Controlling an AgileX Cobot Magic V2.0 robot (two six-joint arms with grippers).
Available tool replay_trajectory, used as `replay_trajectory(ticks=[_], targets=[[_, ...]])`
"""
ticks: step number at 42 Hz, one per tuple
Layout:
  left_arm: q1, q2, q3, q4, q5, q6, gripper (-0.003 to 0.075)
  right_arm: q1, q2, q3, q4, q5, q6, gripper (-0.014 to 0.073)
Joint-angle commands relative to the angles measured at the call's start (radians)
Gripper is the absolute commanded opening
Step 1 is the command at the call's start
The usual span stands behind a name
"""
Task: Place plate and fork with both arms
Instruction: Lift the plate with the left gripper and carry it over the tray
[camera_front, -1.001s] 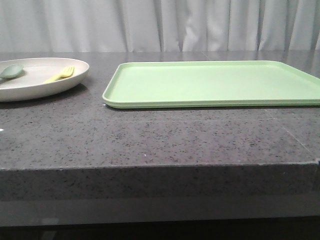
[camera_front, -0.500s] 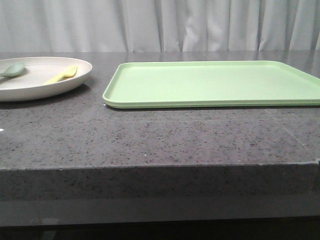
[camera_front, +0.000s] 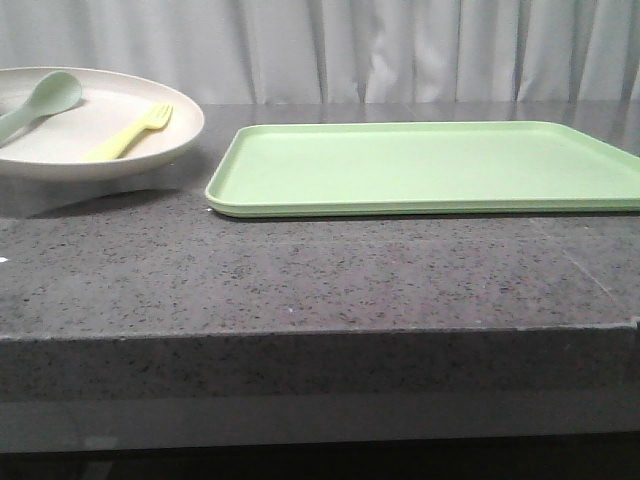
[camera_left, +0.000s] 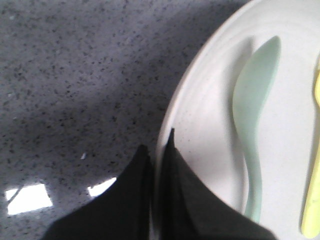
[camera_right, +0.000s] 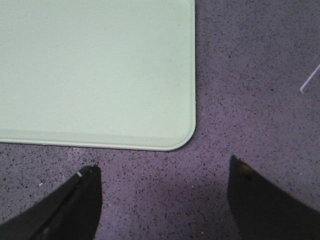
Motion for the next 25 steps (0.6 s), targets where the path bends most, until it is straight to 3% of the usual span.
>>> replay_trajectory(ticks=[1, 11, 25], targets=[[-0.004, -0.071, -0.030, -0.125, 0.029, -0.034, -0.0018, -0.005, -0.005, -0.032, -0.002, -0.069, -0.003, 0.0549], [-0.037, -0.071, -0.030, -0.223, 0.029, -0.072, -0.0018, -0.005, -0.005, -0.032, -0.002, -0.069, -0.003, 0.0549], [-0.212, -0.071, -0.030, -0.216, 0.003, -0.179, -0.0018, -0.005, -0.005, -0.032, -0.002, -0.069, -0.003, 0.0549]])
